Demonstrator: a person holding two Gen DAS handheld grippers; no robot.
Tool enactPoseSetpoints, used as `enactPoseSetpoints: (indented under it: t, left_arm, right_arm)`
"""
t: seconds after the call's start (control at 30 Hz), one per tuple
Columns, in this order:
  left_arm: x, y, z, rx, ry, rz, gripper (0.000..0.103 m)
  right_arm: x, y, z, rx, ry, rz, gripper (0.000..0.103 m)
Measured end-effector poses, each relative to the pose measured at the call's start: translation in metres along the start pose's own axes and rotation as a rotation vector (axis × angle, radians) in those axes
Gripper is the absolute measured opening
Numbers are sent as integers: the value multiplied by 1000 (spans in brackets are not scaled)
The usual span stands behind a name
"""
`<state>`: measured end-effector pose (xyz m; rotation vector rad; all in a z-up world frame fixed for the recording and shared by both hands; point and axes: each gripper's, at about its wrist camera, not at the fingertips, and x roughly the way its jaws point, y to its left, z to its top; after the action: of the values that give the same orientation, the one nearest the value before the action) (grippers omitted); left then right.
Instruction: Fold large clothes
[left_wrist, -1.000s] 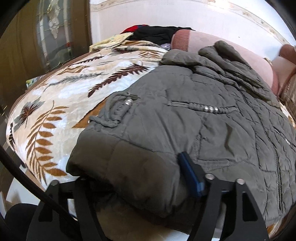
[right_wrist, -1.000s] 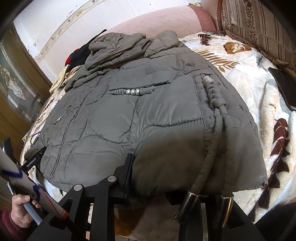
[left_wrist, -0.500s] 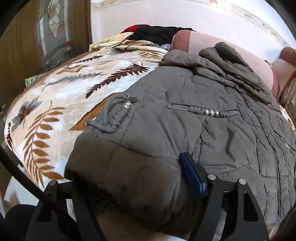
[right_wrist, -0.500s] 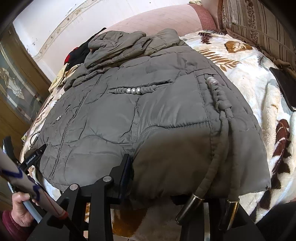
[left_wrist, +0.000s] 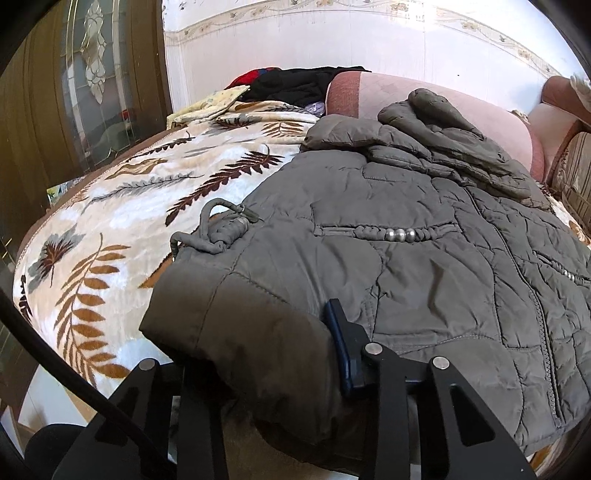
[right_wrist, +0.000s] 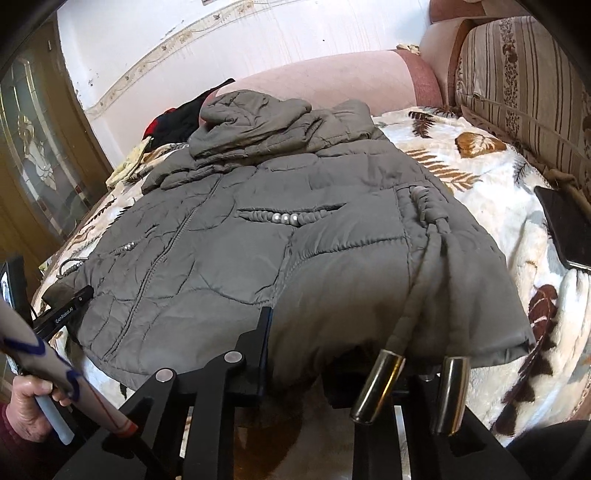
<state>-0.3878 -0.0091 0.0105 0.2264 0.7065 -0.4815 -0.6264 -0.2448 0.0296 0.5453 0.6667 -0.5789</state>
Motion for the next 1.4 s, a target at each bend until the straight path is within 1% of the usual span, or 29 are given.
enactPoseSetpoints:
  t: [0.3,0.63,0.8,0.93,1.23,1.4]
  left_arm:
    - [2,-3,-1,17,8,17,36]
    - [5,-2,-1,11,24,28,42]
    - [5,2,-1,-1,25,12,42]
    - [2,4,-2,-1,22,-5,40]
    - [1,3,-3,5,21,-8,39]
    - [-2,0,-3,23,11,-2,36]
  right_arm:
    - [3,-2,-1,8,21,-2,24]
    - [4,-3,-2,11,26,-2,24]
    - [3,-4,-2,9,22,-3,24]
    - [-1,-5,-3,13,0,4,24]
    - [2,-7,-4,17,5,-3,24]
    - [-4,-6,-3,11,-29,-2,21]
